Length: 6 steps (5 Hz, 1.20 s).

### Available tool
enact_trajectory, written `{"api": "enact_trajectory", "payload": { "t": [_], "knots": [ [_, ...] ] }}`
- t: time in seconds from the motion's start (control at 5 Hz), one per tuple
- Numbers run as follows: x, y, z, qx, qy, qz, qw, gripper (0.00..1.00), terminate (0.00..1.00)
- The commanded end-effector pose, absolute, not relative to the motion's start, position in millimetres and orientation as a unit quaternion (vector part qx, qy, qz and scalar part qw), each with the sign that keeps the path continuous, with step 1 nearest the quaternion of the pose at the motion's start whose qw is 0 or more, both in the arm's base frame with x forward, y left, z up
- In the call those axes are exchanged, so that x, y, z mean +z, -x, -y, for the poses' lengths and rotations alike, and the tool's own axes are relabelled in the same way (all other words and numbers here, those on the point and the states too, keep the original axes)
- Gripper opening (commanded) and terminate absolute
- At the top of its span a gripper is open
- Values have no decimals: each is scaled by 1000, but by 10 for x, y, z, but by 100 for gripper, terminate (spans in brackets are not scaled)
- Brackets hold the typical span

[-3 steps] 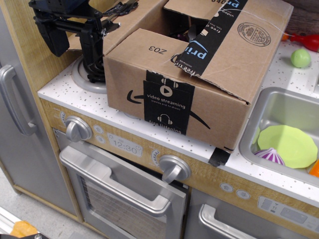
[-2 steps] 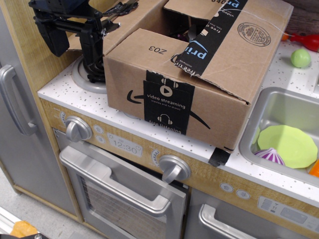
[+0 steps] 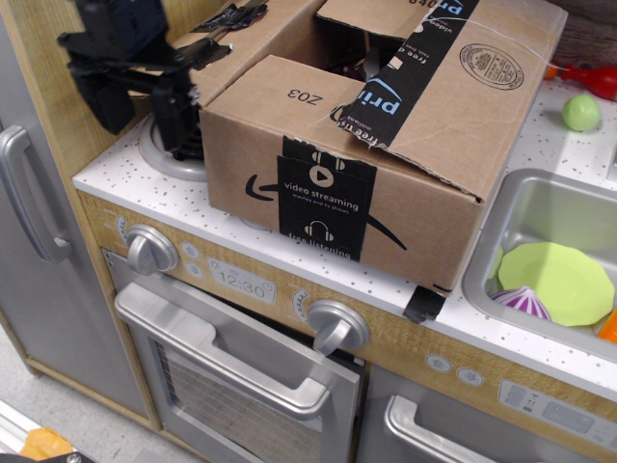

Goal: Close large4fbox flaps

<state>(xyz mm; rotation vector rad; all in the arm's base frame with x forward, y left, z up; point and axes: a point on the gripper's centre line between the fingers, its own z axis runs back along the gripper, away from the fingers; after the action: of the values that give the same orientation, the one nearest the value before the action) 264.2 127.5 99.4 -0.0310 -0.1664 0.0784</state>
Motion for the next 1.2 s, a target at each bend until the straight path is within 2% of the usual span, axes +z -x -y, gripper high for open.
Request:
{"api": "enact_trajectory", "payload": {
  "t": [0.0, 0.4, 0.6, 1.0],
  "knots": [
    [870, -2817, -1593, -11, -3, 137, 991, 100, 0],
    [786, -2886, -1832, -25, -20, 173, 984, 100, 0],
    [898, -2925, -1836, -31, -46, 193, 980, 100, 0],
    [1330, -3025, -1518, -37, -85, 217, 972, 100, 0]
  ]
}}
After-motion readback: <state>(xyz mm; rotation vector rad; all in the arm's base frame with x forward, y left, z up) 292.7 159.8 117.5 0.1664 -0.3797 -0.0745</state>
